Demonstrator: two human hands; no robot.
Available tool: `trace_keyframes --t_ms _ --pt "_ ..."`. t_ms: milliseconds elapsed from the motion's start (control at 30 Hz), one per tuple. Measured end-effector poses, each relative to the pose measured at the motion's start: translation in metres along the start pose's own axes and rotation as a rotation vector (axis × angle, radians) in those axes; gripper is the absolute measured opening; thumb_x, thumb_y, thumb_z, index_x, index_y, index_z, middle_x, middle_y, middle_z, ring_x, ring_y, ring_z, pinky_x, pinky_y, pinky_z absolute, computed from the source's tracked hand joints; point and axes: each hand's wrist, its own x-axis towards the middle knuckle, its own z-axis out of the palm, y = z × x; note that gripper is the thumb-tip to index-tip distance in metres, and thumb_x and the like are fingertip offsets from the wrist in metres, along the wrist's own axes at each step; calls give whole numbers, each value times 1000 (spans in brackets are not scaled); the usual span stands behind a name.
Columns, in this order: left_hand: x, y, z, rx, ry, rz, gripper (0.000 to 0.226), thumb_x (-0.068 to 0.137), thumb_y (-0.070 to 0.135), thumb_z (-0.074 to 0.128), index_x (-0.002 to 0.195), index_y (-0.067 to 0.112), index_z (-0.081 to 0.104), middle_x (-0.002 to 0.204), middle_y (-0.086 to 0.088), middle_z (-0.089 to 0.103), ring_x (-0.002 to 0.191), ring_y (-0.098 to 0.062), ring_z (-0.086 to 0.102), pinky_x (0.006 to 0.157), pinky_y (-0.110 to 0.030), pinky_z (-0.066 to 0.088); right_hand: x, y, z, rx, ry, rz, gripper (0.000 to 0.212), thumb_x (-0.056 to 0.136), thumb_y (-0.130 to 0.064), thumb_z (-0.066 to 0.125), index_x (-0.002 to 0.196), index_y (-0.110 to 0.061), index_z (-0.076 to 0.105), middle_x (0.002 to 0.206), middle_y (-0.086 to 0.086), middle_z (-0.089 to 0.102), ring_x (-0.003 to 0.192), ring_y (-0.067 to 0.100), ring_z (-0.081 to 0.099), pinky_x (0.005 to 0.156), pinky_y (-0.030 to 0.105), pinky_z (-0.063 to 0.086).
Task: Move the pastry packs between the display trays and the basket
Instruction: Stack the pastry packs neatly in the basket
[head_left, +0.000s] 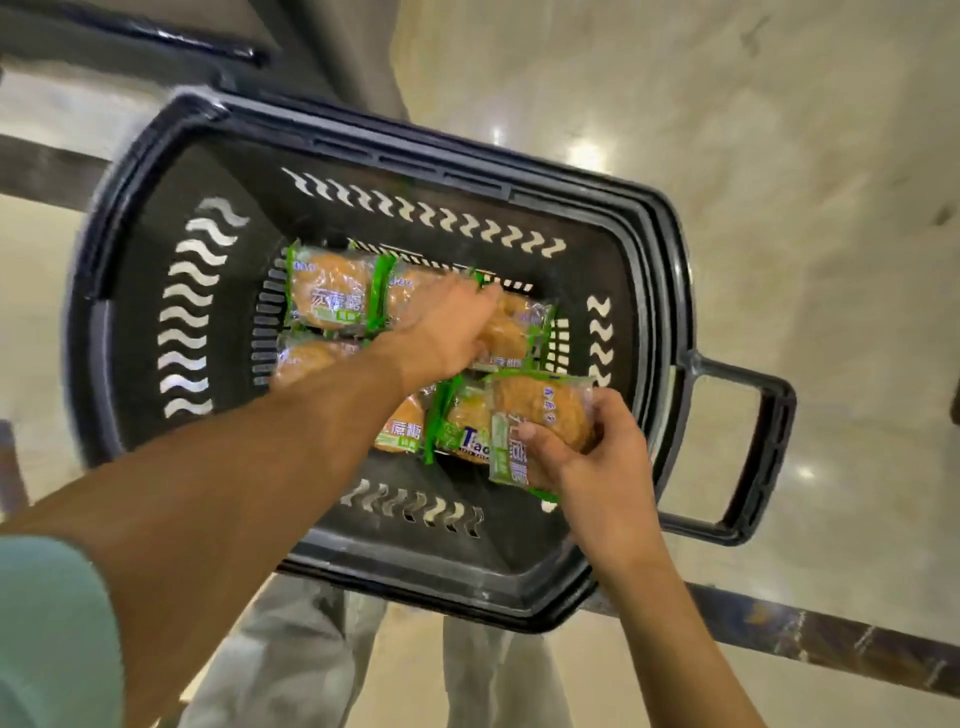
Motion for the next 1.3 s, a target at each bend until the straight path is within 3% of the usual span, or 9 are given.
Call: trace_keyframes --t_ms 167,267,500,667,767,967,1067,1200,1300 --pt "-104 -15 -58 -813 199 -238 29 82 22 81 92 23 53 86 10 58 80 -12 58 67 -28 42 -50 -57 -35 -8 55 -29 30 81 -8 82 101 -18 63 89 -1 74 84 21 72 75 44 62" --pt "-212 -24 -137 -1142 398 -360 32 77 13 86 87 29 60 80 15 63 71 -2 57 66 -17 47 -111 -126 -44 54 62 -74 34 81 -2 80 108 -6 61 90 2 71 79 16 69 65 30 60" --pt "-464 -43 -338 -1417 943 -372 30 78 10 84 94 30 69 82 19 72 79 5 64 71 -15 50 -284 -312 7 6 -134 -357 27 81 -3 80 98 -19 66 91 2 73 82 19 69 78 44 59" --pt "-578 -96 -399 -1435 1218 -309 30 74 22 85 88 44 70 85 25 70 77 6 61 70 -13 48 -372 -407 91 21 -254 -593 22 84 -7 78 99 -17 65 93 8 73 85 22 69 72 38 59" --pt "-621 -156 -424 -1483 1361 -264 28 68 29 83 91 35 68 82 19 71 74 2 61 67 -13 49 -409 -448 159 44 -301 -669 23 85 -8 76 89 -27 65 94 9 75 83 25 71 69 34 58" --pt "-668 -299 -467 -1574 1415 -173 39 61 43 88 93 29 69 89 -3 73 82 -19 67 78 -47 57 -460 -530 295 98 -261 -741 25 85 -1 73 108 -5 64 98 16 75 84 28 72 64 34 60" --pt "-673 -339 -494 -1621 1420 -123 39 63 40 89 93 25 71 87 -5 74 80 -18 68 72 -39 58 -472 -566 335 55 -231 -784 29 85 -5 76 111 -11 63 98 14 75 88 29 73 76 42 62" --pt "-655 -380 -535 -1674 1388 -19 34 74 25 82 103 11 70 81 -3 72 70 -16 65 54 -23 52 -461 -611 362 69 -203 -842 33 82 -2 77 107 -18 63 92 3 78 79 16 73 67 30 61" --pt "-626 -407 -574 -1694 1329 66 31 75 21 80 102 10 70 86 -5 74 77 -16 69 62 -25 55 -439 -643 367 76 -169 -867 33 81 1 77 105 -17 64 87 1 78 75 13 72 62 23 58"
